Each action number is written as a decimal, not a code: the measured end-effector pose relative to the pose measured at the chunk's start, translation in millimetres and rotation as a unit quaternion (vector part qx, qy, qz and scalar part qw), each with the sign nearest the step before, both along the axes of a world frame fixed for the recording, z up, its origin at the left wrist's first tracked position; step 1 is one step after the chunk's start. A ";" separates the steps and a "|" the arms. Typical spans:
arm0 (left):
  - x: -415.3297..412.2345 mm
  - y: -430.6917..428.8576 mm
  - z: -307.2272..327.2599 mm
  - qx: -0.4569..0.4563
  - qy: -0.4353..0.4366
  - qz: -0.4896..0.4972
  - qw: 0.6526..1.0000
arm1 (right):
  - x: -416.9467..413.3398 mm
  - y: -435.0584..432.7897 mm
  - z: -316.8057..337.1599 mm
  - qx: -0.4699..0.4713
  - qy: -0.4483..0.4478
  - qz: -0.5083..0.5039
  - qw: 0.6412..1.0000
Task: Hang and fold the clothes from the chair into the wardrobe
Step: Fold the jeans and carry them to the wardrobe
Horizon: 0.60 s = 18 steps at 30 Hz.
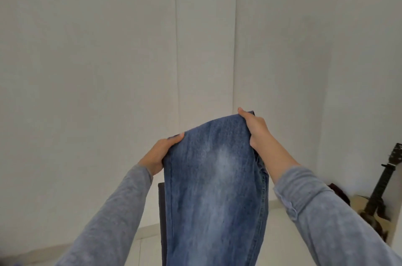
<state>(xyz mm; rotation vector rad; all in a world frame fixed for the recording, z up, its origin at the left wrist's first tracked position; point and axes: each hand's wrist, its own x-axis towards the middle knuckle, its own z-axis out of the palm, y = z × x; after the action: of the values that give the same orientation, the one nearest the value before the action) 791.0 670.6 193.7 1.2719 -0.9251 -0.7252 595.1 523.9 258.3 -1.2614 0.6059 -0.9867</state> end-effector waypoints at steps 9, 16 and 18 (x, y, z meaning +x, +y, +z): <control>-12.0 -13.0 64.0 -0.214 0.100 0.165 0.958 | -38.4 2.7 -5.4 -0.098 0.027 0.252 0.962; 8.1 -28.4 20.7 -0.106 0.146 0.191 0.965 | -13.8 -3.6 -78.0 -0.083 0.153 0.110 0.979; 17.7 -19.0 -17.9 -0.037 0.124 0.127 0.983 | -4.4 -1.3 -86.0 -0.046 0.123 0.118 0.984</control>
<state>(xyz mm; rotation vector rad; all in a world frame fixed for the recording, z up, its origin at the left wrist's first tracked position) 808.8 651.6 175.8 1.1758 -0.5695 -0.6255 590.8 522.6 172.4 -1.5142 0.5892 -0.6732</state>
